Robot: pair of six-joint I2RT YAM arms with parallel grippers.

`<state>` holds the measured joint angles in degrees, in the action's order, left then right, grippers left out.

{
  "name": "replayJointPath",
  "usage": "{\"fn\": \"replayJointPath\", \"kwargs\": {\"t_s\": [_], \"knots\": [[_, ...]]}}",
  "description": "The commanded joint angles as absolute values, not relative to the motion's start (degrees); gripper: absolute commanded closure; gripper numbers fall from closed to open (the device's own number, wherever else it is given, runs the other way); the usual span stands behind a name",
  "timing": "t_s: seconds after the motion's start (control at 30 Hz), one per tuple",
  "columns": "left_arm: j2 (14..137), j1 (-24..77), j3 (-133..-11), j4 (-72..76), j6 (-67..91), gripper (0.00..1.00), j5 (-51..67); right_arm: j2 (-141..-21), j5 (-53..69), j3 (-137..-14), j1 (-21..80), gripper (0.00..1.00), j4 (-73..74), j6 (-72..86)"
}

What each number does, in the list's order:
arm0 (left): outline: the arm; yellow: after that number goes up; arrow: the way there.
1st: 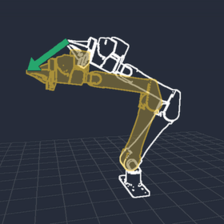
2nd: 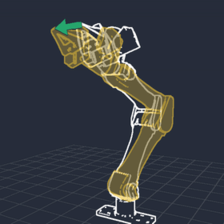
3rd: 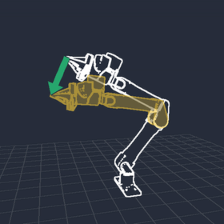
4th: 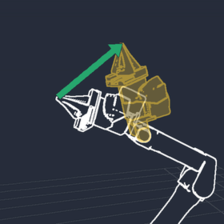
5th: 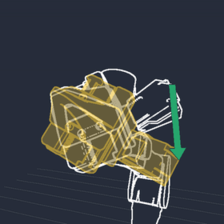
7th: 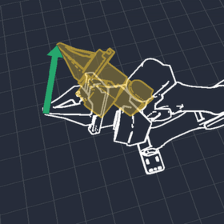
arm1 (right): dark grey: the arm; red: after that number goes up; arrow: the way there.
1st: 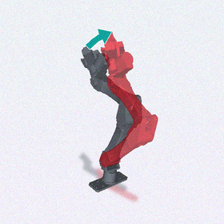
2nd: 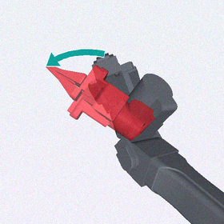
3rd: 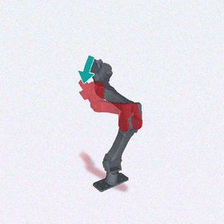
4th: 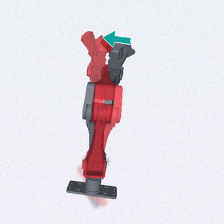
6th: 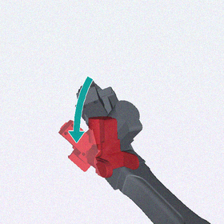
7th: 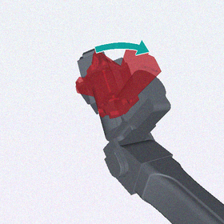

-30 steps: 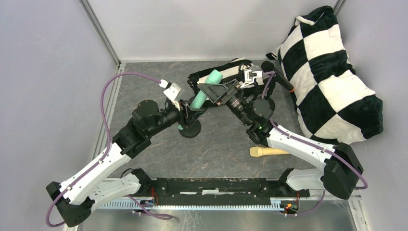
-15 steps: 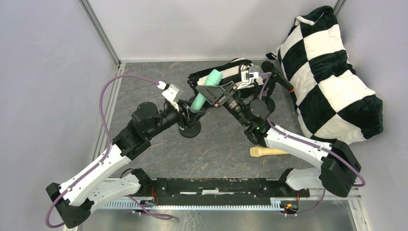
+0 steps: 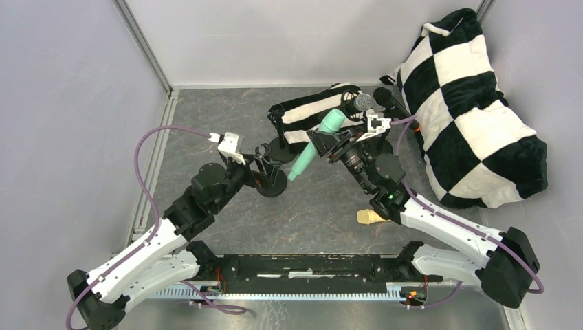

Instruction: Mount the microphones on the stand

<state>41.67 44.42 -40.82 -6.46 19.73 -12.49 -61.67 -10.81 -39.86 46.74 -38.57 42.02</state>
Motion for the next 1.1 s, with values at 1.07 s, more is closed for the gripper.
{"fn": "replayJointPath", "kwargs": {"t_s": [1.07], "knots": [[69.45, 32.04, -16.32, 59.65, 11.59, 0.22, -0.97, -50.38, 7.12, -36.63, 46.62, 1.00, -24.15, 16.22]]}}
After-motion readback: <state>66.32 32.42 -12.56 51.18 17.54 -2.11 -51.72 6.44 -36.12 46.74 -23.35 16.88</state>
